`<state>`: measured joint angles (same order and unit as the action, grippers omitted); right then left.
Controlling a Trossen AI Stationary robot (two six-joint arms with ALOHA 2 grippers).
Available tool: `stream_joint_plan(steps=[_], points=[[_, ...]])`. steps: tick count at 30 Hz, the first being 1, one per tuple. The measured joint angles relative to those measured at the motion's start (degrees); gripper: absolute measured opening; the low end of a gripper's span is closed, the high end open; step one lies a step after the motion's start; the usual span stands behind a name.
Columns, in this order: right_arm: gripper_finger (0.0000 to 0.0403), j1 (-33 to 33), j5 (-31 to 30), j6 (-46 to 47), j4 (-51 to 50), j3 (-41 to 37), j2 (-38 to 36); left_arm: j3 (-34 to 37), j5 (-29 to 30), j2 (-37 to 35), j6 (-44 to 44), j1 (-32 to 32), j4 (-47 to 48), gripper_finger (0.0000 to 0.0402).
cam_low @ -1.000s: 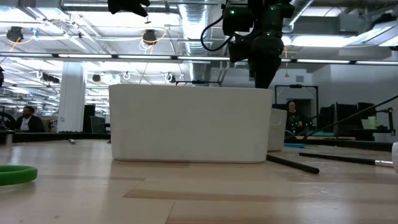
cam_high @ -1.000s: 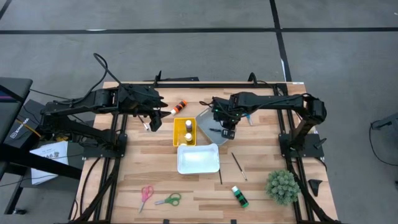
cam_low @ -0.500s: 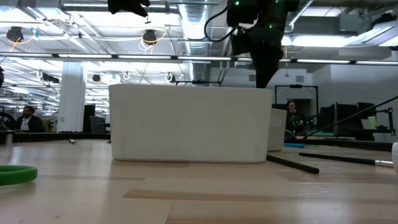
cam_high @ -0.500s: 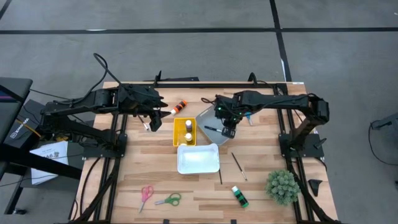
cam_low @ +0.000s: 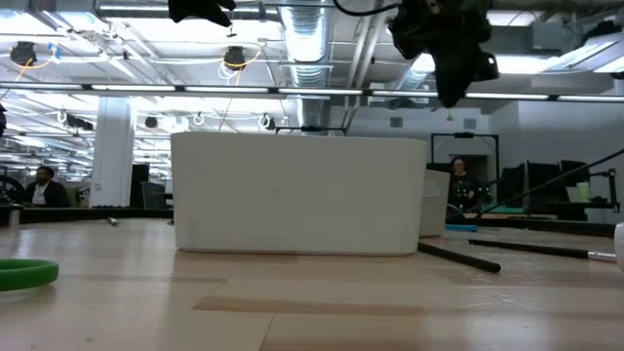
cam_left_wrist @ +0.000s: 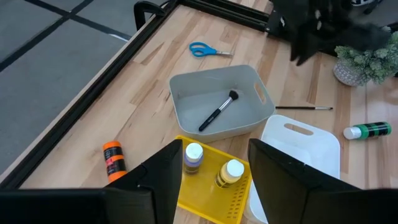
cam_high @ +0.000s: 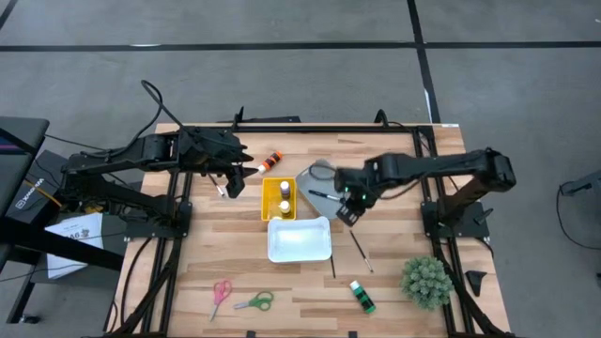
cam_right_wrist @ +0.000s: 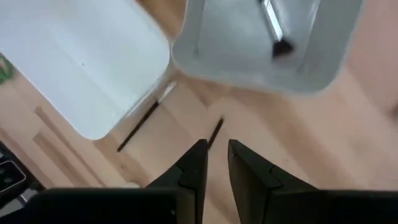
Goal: Pick & Place Paint Supplies
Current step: Put the eyeshadow brush into the gray bin
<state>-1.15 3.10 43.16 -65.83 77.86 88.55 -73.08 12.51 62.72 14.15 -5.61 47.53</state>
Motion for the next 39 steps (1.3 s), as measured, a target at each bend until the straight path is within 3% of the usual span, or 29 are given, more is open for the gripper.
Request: stream_joint_plan(steps=[16,24,32,39], points=[[0.0059,-18.2,-3.0,26.8,-2.5,-1.5,6.6,0.0,-0.1,0.0,-0.4,0.0,0.0,0.0177],[0.0059,-23.8,-1.4,44.7,5.0,-6.9,6.3,0.0,-0.3,0.0,-4.5,0.0,0.0,0.0177],[0.0059,-29.0,0.1,55.6,11.4,-13.8,6.4,0.0,-0.2,0.0,-6.7,0.0,0.0,0.0177],[0.0059,-30.7,0.5,57.4,17.2,-18.3,6.4,0.0,-0.2,0.0,-8.1,0.0,0.0,0.0177]])
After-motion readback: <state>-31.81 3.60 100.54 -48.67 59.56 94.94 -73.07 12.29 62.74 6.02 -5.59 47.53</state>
